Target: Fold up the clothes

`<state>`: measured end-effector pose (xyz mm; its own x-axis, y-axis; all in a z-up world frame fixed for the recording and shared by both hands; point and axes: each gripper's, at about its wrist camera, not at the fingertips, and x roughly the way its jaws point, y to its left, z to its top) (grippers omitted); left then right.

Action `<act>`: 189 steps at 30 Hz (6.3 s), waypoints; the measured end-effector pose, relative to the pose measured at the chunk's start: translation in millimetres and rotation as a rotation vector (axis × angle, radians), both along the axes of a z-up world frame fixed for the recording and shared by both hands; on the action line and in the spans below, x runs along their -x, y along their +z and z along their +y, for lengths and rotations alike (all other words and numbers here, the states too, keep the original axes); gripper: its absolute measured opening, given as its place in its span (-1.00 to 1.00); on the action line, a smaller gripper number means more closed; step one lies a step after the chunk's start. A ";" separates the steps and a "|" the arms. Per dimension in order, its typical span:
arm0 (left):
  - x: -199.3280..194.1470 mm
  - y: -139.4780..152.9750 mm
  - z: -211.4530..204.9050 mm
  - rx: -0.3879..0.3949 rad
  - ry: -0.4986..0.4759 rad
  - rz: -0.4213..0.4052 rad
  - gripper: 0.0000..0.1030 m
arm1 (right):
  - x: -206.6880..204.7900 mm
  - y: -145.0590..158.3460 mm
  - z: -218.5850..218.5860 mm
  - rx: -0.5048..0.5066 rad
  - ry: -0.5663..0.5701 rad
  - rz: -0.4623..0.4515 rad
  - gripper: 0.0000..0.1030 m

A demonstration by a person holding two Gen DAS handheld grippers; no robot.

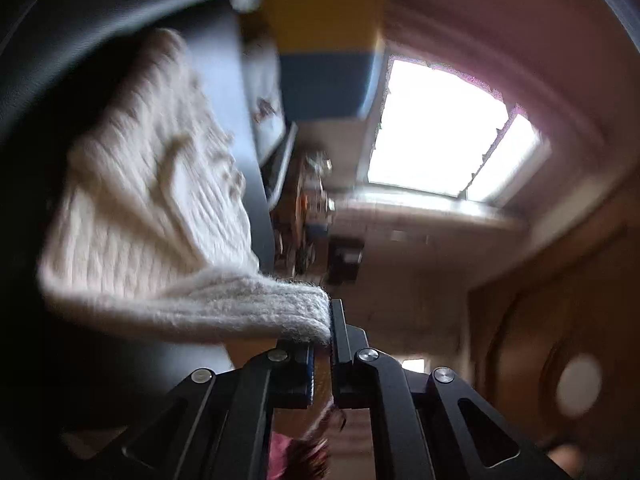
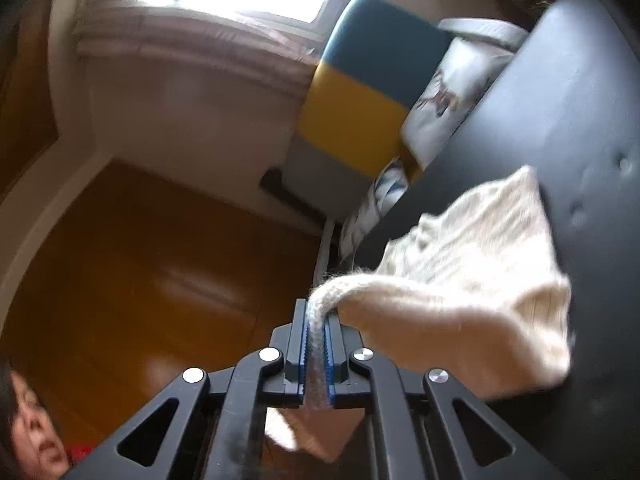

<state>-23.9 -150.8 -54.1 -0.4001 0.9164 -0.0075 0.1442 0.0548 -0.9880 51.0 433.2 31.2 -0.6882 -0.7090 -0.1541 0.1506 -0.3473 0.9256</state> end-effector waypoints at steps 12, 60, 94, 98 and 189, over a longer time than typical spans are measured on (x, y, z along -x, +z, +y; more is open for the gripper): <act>79.5 -58.6 -2.6 -0.051 0.206 -0.313 -0.88 | 123.1 -98.3 19.3 0.115 -0.163 -0.360 -0.89; 167.4 43.0 73.6 1.217 0.232 0.300 -0.66 | 190.3 -36.1 -35.1 -0.969 -0.242 -0.195 -0.84; 70.2 19.6 96.7 1.279 0.248 0.363 0.44 | 114.8 -3.2 -125.3 -1.058 -0.086 -0.124 -0.01; 94.8 -5.8 114.1 1.425 0.150 0.334 0.44 | 133.2 -20.7 -194.7 -1.024 0.072 -0.153 -0.01; 96.8 -28.6 167.5 1.401 0.022 0.441 0.71 | 147.4 -81.0 -117.5 -1.043 -0.053 -0.257 -0.53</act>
<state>-120.7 16.8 -82.7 -0.6192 0.2572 -0.7419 -0.1651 -0.9663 -0.1973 -96.4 315.7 -49.8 -0.5751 -0.1145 -0.8100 -0.0443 -0.9844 0.1706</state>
